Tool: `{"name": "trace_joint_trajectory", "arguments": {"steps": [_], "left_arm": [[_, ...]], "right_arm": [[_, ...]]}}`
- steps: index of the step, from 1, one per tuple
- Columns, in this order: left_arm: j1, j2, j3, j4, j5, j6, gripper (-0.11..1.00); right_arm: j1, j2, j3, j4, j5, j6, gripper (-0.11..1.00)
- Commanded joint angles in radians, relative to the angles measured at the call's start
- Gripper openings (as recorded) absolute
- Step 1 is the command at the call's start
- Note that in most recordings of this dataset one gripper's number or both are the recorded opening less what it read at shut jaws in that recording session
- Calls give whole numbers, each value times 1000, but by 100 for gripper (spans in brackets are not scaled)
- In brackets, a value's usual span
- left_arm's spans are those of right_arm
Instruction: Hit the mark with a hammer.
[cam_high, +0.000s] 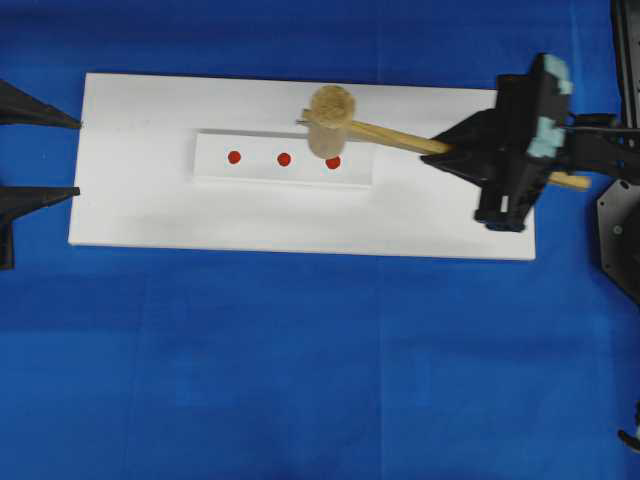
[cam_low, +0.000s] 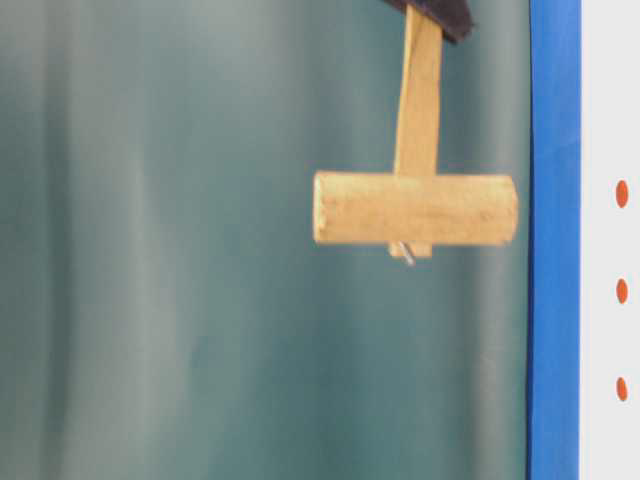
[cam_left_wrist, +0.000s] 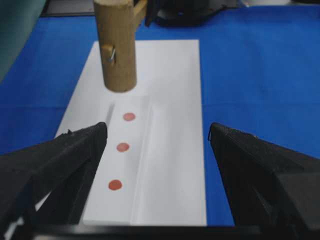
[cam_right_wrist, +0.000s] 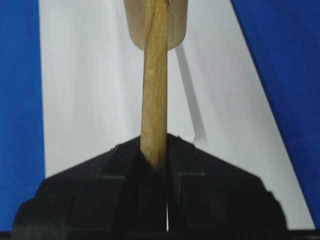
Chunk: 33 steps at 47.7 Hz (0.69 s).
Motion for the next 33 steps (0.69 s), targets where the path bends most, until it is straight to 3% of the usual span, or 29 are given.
{"name": "trace_joint_trajectory", "arguments": {"steps": [1,13,23,33], "left_arm": [[2,9,-9,-2,-9,0,81],[2,9,-9,-2,-9,0,81],[2,9,-8,-2,-9,0,81],[2,6,-11,-2,-8,-2,81]], "right_arm": [[2,-18,-9,-3,-12,3,2],[2,63,-6,0,-43,-2,2],[2,245,-14,23,0,15,2],[2,221,-38,21,0,2,2]]}}
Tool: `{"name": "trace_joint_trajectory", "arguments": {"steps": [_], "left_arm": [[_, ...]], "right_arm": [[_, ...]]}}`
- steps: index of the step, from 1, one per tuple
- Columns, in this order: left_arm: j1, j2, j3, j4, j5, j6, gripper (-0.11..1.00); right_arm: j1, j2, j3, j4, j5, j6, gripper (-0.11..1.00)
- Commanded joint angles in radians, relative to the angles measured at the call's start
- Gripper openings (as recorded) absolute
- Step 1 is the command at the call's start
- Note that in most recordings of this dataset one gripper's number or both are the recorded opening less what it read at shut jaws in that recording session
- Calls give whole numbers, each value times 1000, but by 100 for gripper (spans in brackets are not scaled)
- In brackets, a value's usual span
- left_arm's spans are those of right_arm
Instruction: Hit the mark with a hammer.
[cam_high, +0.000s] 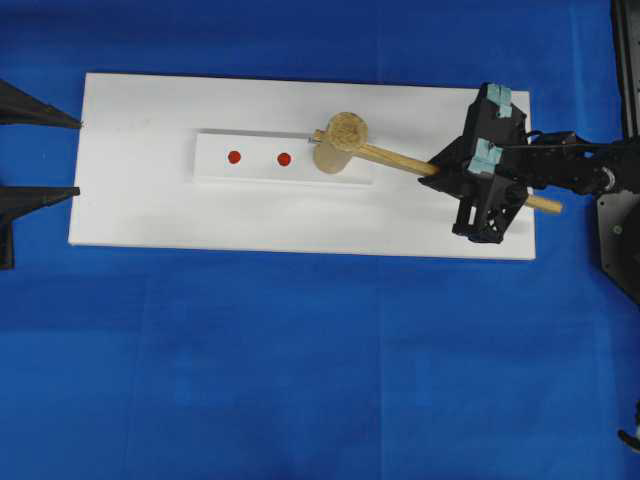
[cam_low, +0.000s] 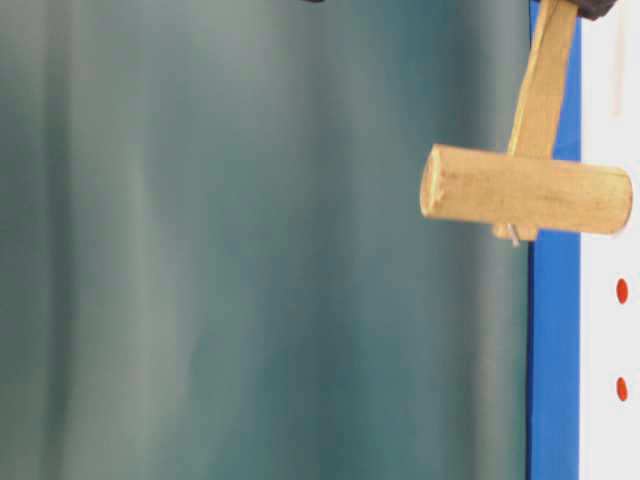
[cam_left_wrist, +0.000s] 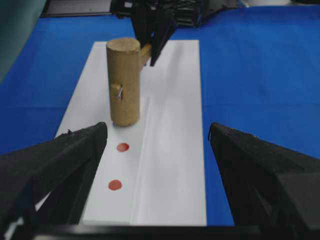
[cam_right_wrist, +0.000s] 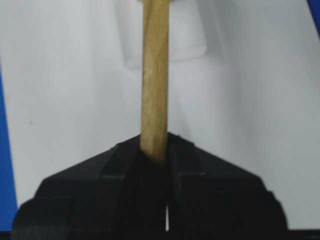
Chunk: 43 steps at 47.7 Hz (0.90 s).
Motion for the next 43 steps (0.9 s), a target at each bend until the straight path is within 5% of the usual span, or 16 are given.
{"name": "trace_joint_trajectory", "arguments": {"steps": [1,18,43], "left_arm": [[2,6,-11,-2,-5,-2,81],[2,6,-9,-2,-6,-2,81],[2,11,-9,-2,-40,0,81]], "right_arm": [[3,-49,-29,-3,-15,-8,2],[3,-250,-25,-25,-6,-12,2],[31,-140,-121,-25,6,-14,2]]}}
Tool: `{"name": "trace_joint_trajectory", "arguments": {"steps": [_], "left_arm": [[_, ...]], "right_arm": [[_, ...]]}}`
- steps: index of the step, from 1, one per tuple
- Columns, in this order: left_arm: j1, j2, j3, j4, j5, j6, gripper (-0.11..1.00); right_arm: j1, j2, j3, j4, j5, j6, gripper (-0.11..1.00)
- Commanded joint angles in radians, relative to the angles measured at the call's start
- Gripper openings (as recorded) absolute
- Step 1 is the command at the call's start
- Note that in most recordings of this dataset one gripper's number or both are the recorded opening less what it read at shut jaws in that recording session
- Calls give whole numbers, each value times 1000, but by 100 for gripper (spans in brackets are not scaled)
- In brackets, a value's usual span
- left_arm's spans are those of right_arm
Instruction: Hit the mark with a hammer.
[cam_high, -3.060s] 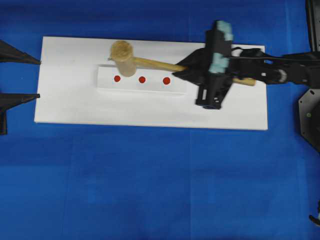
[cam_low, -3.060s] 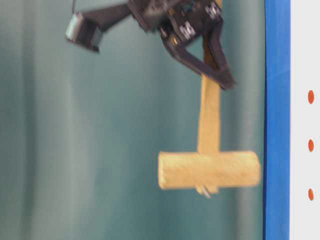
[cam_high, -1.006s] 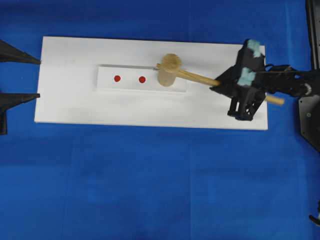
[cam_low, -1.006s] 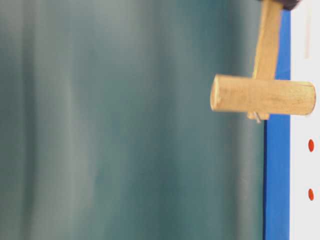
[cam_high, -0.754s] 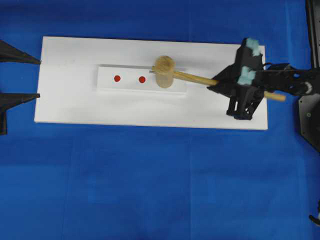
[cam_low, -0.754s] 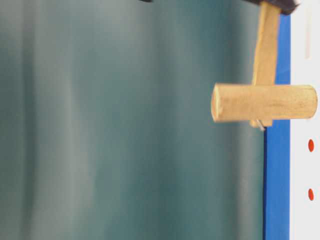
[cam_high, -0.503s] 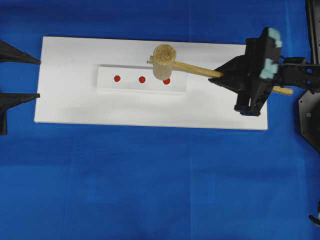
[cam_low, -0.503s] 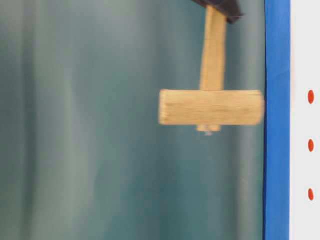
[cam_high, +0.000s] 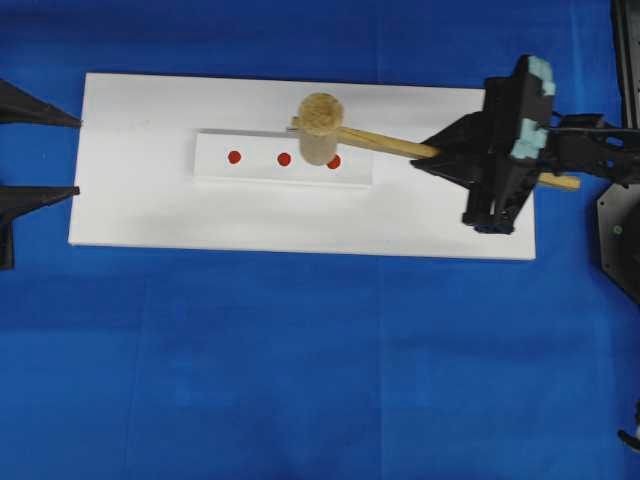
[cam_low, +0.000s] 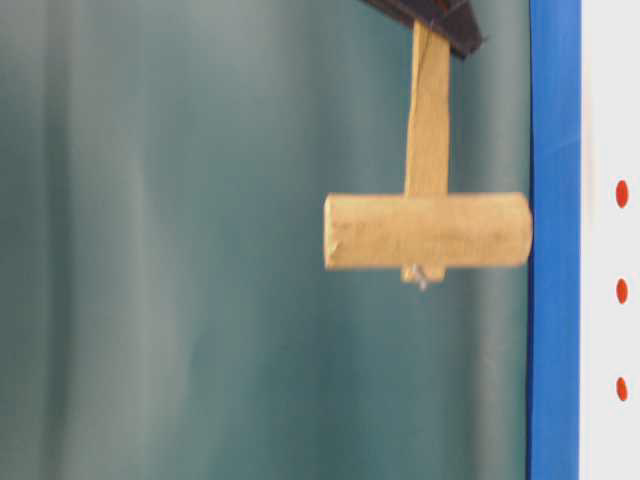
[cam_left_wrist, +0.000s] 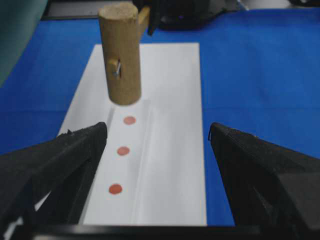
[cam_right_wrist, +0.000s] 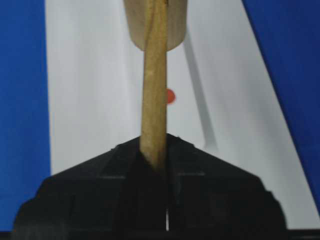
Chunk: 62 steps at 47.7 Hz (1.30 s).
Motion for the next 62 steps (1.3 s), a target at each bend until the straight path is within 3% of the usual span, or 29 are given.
{"name": "trace_joint_trajectory", "arguments": {"steps": [1,22,41,49,62], "left_arm": [[2,12,-8,-3,-23,0,81],[5,12,-6,-3,-25,0,82],[20,18,-3,-3,-37,-3,82],[20,103,15,-3,-149,-3,84],[20,348,5,-5,-399,-29,94]], "right_arm": [[17,28,-71,-5,-5,-5,2],[60,285,-337,-12,9,-6,2],[69,322,-383,-23,25,-6,2],[69,322,-383,-23,20,-6,2],[69,322,-385,-23,20,-6,2]]}}
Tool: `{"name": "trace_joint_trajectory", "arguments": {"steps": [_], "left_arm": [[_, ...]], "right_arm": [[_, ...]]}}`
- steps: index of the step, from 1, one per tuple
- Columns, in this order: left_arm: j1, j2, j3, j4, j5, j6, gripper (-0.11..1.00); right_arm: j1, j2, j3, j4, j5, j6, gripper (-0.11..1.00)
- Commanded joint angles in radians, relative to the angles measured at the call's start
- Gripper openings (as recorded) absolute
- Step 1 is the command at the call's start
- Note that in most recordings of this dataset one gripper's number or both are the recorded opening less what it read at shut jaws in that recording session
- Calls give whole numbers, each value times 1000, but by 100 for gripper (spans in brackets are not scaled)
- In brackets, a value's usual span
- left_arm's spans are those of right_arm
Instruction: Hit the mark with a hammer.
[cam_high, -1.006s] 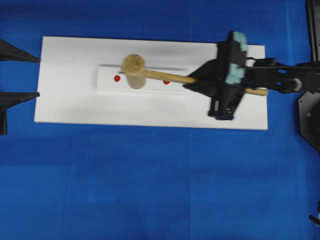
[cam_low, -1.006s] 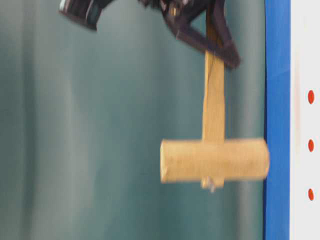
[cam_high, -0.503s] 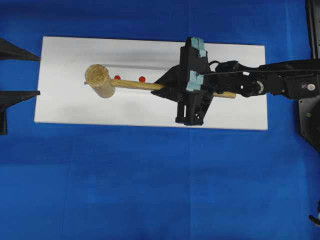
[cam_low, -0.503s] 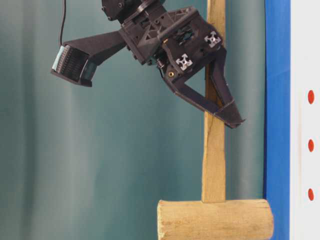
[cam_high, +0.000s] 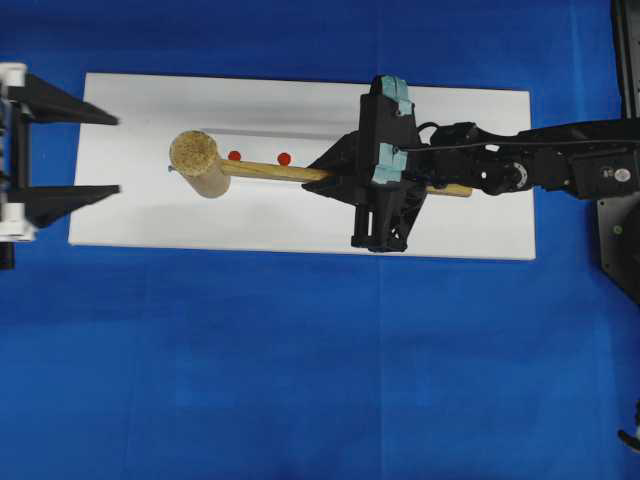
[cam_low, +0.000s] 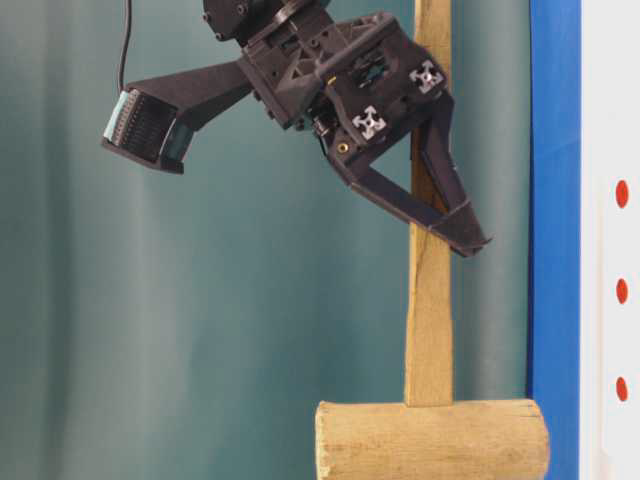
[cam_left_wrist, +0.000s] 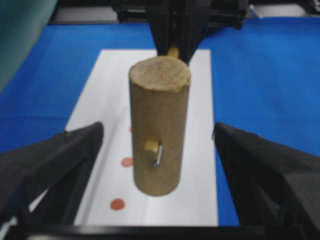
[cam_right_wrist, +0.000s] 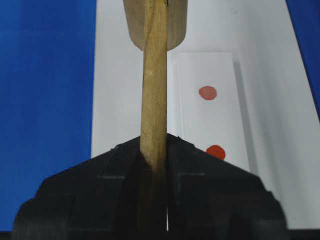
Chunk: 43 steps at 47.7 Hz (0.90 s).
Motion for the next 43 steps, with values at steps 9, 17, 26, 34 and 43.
{"name": "trace_joint_trajectory", "arguments": {"steps": [9,17,26,34,43], "left_arm": [[11,224,-77,-3,-149,-41,94],[12,337,-144,-3,-172,-43,94],[12,422,-207,-3,-173,-43,94],[12,448,-230,-2,-170,-41,94],[14,446,-232,-2,-156,-41,93]], "right_arm": [[2,-17,-35,-3,-14,-2,2],[2,-17,-35,-3,-17,-2,2],[2,-17,-34,-3,-15,-2,2],[2,-17,-34,-3,-17,-2,2],[2,-17,-35,-3,-15,-2,2]]}}
